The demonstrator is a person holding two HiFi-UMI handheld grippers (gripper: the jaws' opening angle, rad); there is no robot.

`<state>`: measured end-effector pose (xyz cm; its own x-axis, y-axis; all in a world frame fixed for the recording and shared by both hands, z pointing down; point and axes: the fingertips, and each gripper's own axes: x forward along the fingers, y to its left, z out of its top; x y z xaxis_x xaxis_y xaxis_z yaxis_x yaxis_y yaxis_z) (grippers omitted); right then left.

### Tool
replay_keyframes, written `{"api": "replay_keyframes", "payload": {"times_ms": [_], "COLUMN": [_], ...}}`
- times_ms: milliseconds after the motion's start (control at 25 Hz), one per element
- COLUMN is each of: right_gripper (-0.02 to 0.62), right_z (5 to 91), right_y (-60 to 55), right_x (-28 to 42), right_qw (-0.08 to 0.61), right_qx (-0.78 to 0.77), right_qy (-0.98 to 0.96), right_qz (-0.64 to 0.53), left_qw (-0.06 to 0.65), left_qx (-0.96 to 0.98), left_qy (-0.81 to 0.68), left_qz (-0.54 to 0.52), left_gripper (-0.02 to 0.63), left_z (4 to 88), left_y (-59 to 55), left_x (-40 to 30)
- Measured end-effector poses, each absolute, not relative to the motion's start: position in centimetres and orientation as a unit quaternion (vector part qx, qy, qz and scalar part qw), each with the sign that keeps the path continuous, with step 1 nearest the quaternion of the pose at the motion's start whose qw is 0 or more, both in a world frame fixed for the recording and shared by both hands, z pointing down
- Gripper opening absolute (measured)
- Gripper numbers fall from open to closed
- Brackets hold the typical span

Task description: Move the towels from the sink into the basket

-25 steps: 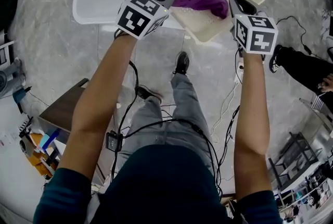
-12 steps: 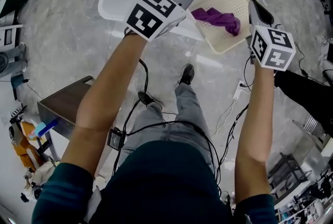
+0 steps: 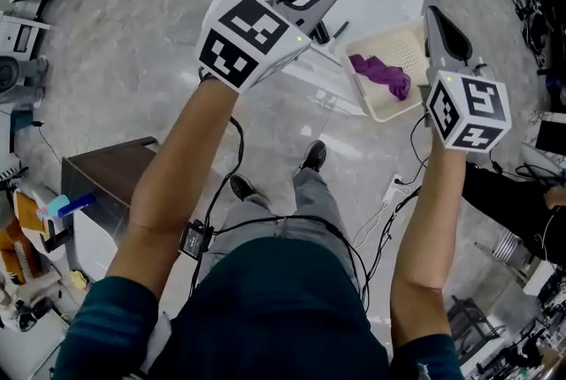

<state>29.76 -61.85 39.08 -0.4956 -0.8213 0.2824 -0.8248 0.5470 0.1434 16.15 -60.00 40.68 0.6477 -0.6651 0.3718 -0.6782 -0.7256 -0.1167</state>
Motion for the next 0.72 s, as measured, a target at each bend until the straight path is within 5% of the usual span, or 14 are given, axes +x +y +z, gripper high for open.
{"api": "replay_keyframes", "payload": {"times_ms": [720], "right_gripper": [0.008], "right_z": [25.0], "right_y": [-51.4], "right_x": [8.1], "right_qw": [0.126], "right_qx": [0.384], "right_qy": [-0.911], "right_qz": [-0.085], "left_qw": [-0.052], "left_qx": [0.875], "left_qy": [-0.468], "left_qz": [0.113], "left_gripper": [0.015], "left_z": [24.4], "left_y": [-47.2], "left_x": [-5.6]}}
